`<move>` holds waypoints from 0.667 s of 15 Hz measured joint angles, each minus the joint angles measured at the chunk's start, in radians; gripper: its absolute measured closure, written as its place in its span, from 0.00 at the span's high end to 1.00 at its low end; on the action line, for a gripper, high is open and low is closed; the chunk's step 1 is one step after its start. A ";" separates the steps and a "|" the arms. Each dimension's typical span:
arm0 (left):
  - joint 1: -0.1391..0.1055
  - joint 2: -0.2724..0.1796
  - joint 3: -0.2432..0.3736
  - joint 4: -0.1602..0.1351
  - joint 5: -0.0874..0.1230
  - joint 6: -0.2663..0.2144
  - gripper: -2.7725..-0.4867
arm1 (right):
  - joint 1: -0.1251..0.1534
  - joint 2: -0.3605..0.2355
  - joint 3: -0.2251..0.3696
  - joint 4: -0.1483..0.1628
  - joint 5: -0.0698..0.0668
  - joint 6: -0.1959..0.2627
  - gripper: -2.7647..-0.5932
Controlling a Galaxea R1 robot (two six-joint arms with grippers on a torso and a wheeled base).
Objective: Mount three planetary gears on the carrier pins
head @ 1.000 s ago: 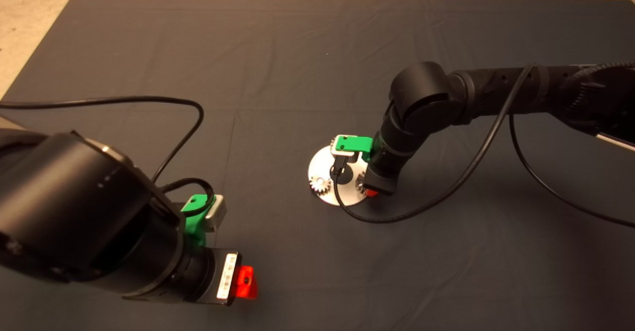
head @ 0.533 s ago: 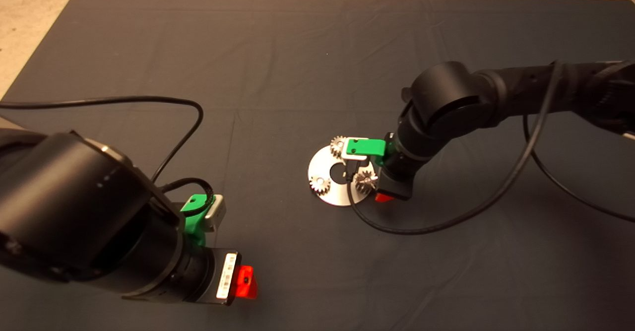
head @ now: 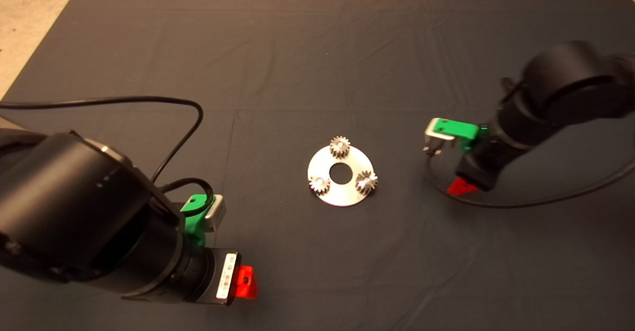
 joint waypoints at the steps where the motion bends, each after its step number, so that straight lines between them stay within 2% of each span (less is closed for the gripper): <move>1: 0.000 -0.001 0.001 0.000 0.000 0.012 0.99 | 0.007 -0.052 0.061 0.044 0.005 0.075 0.65; 3: 0.000 -0.008 0.003 0.000 0.001 0.036 0.99 | 0.033 -0.131 0.131 0.109 0.006 0.217 0.73; 5: 0.000 -0.007 0.004 0.000 0.001 0.056 0.99 | 0.035 -0.179 0.193 0.170 0.003 0.352 0.76; 6: 0.000 -0.008 0.004 0.000 0.000 0.066 0.99 | 0.037 -0.192 0.222 0.203 0.004 0.400 0.80; 7: 0.000 -0.009 0.004 0.000 0.000 0.070 0.99 | 0.043 -0.200 0.245 0.232 0.005 0.432 0.80; 10: 0.000 -0.021 0.012 -0.004 0.001 0.086 0.99 | 0.056 -0.227 0.271 0.292 0.008 0.454 0.86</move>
